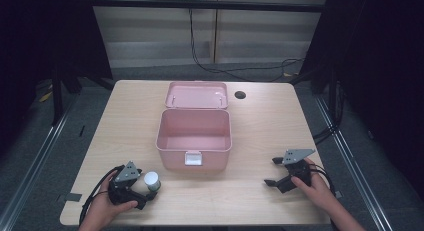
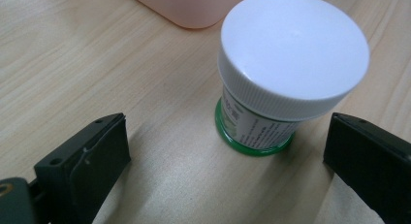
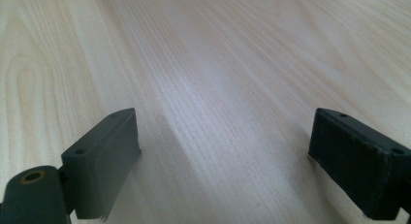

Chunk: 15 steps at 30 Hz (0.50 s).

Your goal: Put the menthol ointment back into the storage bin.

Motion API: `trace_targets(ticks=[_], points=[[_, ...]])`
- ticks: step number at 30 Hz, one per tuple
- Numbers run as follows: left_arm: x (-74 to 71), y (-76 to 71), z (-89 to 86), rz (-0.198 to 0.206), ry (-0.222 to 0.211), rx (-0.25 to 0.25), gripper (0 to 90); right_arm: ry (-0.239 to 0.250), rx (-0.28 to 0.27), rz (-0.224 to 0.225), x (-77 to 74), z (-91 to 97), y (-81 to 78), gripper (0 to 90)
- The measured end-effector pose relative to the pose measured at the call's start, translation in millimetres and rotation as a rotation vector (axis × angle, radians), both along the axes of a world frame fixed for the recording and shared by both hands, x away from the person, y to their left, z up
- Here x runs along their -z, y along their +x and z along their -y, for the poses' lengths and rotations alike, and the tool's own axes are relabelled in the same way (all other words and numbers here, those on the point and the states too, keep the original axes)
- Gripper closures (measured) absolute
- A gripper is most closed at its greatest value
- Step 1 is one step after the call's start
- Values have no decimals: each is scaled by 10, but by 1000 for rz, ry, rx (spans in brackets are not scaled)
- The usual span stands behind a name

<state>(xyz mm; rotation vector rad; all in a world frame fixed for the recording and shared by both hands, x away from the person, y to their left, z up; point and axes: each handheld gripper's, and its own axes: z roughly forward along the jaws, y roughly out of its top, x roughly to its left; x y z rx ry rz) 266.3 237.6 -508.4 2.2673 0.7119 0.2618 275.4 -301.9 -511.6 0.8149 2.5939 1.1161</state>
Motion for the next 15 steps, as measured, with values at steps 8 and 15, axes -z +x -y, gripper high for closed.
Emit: trace_targets(ticks=[8,15], points=[[-72,3,56,-40,59,-51,45,0,0,1,0,0,0,102],[-298,3,110,-206,235,-67,229,0,3,0,0,0,-3,102]])
